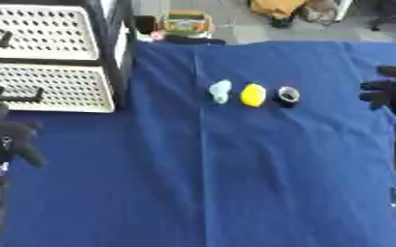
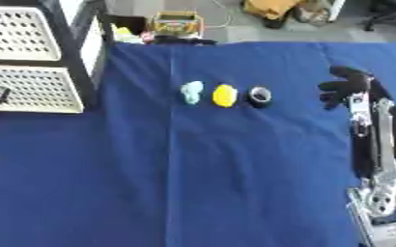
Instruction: Pick up objects from table and place into drawer.
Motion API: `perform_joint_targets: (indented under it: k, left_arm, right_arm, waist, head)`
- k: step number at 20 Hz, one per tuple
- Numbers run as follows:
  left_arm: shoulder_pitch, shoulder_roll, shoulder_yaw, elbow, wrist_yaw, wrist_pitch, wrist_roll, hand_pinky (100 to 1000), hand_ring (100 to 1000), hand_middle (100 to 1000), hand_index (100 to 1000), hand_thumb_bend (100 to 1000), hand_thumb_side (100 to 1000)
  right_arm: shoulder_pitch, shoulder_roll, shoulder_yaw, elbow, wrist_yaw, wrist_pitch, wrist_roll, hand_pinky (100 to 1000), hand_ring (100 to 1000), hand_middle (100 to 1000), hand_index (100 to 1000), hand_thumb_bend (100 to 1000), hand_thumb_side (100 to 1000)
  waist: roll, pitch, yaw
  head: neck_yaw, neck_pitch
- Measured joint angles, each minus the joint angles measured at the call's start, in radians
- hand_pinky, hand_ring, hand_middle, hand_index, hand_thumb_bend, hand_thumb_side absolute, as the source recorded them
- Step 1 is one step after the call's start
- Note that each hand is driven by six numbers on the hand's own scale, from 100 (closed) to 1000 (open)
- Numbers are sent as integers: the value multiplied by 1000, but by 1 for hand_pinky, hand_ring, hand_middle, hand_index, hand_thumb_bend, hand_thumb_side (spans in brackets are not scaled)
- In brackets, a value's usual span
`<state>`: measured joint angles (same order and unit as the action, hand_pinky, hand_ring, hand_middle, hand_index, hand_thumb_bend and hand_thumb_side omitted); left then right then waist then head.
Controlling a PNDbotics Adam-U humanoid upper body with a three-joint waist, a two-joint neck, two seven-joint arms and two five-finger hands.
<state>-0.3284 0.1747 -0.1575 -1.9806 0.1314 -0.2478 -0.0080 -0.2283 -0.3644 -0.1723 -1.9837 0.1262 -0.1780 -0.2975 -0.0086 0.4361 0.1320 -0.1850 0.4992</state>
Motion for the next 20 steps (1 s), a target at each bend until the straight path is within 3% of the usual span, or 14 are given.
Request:
perform_joint_targets:
  k: [8,11,20]
  left_arm:
    - [0,14,0,0,1,-17,1,840,431,568,831,109,1000]
    - [0,44,1,0,1,-36,5,816,434,579,832,100,957]
    - [-45,258,47,0,-85,-168,96,743,442,596,839,100,785]
  right_arm:
    - [1,0,-3,0,-3,0,-2,610,669,491,770,100,940]
    - [3,0,-6,0,-5,0,-5,610,671,517,793,100,941]
    - [10,-2,-6,0,-5,1,-13,607,665,510,786,100,942]
  waist:
    - [0,-13,4]
    - [3,-18,5]
    - [13,-30,7]
  head:
    - [11,0]
    - [21,0]
    - [60,5]
